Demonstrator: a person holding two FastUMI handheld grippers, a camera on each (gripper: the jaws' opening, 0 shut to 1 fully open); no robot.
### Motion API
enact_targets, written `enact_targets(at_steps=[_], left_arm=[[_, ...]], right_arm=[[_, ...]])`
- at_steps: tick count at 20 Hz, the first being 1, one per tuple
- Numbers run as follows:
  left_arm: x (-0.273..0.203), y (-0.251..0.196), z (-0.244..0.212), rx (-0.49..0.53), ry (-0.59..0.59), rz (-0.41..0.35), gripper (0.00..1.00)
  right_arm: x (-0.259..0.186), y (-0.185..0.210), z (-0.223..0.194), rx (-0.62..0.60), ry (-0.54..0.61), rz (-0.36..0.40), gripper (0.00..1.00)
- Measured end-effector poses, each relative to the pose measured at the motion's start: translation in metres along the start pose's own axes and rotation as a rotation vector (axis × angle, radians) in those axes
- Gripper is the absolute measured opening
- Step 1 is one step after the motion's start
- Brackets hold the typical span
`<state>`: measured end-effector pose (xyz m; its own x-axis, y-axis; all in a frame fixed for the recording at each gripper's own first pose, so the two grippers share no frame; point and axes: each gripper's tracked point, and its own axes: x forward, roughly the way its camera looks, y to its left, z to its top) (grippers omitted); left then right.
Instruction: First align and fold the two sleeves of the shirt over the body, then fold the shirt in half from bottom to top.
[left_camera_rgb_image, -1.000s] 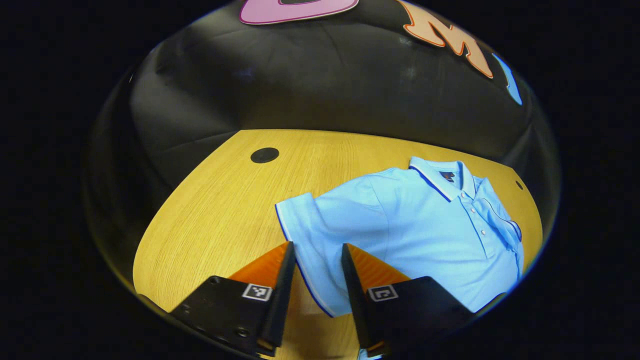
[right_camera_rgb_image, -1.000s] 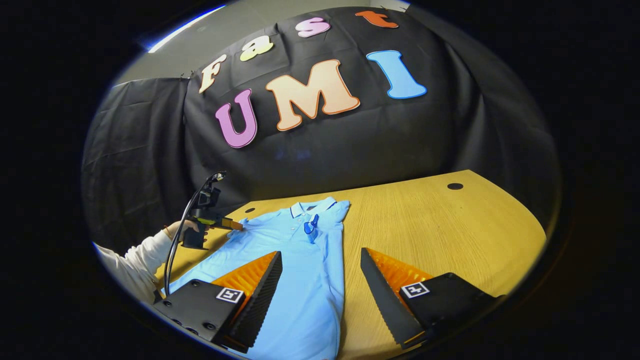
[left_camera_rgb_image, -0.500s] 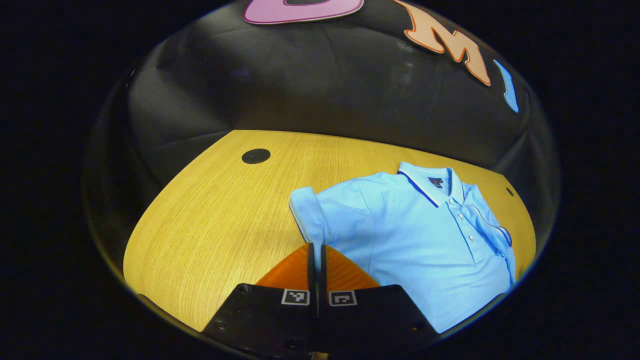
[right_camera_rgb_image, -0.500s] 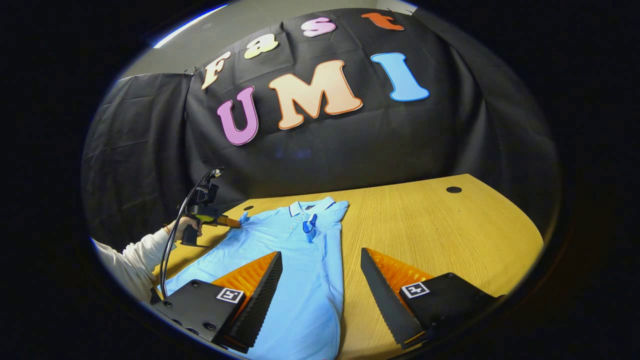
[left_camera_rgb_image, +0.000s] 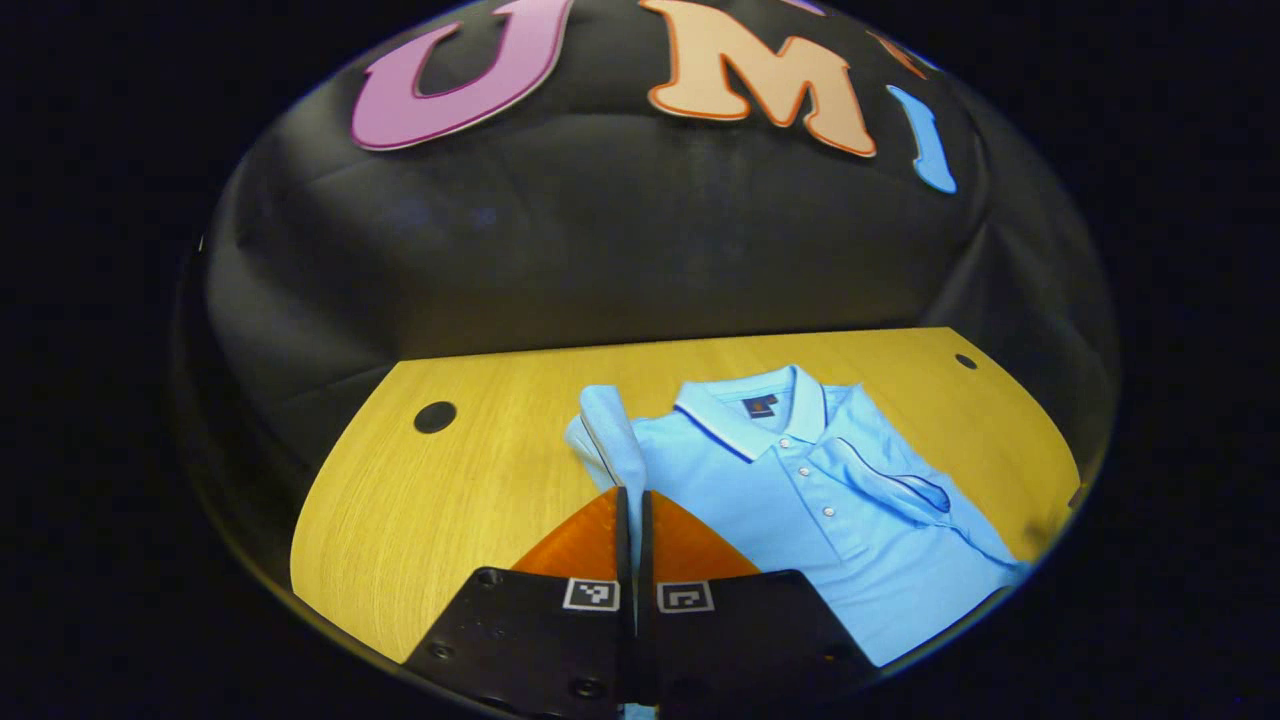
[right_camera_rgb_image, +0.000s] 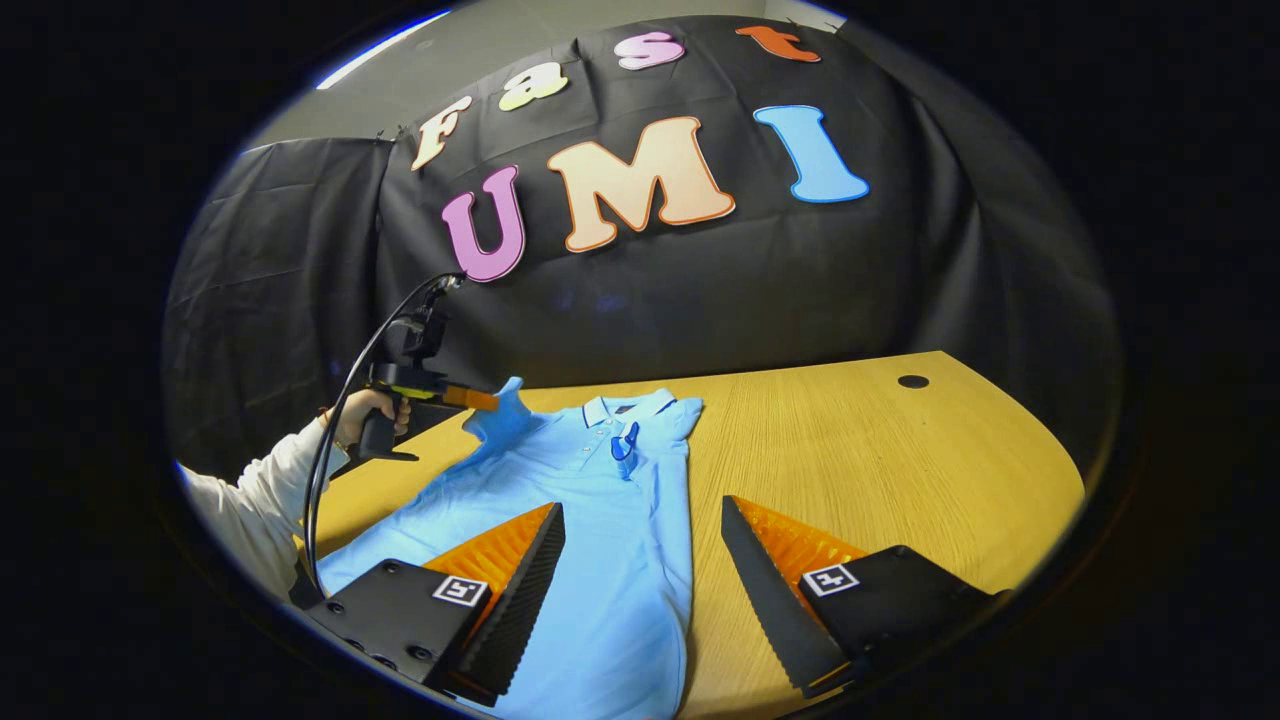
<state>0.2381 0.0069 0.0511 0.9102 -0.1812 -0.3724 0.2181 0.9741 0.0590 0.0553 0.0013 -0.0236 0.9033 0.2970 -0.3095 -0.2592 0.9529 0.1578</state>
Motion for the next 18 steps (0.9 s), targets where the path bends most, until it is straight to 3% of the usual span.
enact_targets(at_steps=[7, 9, 10, 11, 13, 14, 18], left_arm=[[0.035, -0.062, -0.01, 0.055, 0.057, -0.069, 0.0], [0.041, -0.074, -0.01, 0.042, 0.058, -0.103, 0.1], [0.036, -0.077, -0.011, 0.037, 0.06, -0.115, 0.25], [0.034, -0.077, -0.012, 0.034, 0.064, -0.114, 0.34], [0.026, -0.072, -0.007, 0.024, 0.047, -0.103, 0.84], [0.021, -0.068, -0.007, 0.017, 0.033, -0.089, 1.0], [-0.019, -0.063, -0.003, -0.012, -0.023, -0.091, 0.96]], right_arm=[[0.003, 0.002, -0.005, -0.019, 0.01, -0.001, 0.98], [0.004, 0.003, -0.008, -0.021, 0.014, 0.002, 0.98], [0.004, 0.003, -0.009, -0.022, 0.016, 0.002, 0.98], [0.004, 0.004, -0.009, -0.023, 0.017, 0.003, 0.98], [0.006, 0.005, -0.012, -0.028, 0.022, 0.006, 0.98], [0.007, 0.007, -0.014, -0.03, 0.026, 0.007, 0.98], [0.007, 0.012, -0.021, -0.041, 0.044, 0.012, 0.98]])
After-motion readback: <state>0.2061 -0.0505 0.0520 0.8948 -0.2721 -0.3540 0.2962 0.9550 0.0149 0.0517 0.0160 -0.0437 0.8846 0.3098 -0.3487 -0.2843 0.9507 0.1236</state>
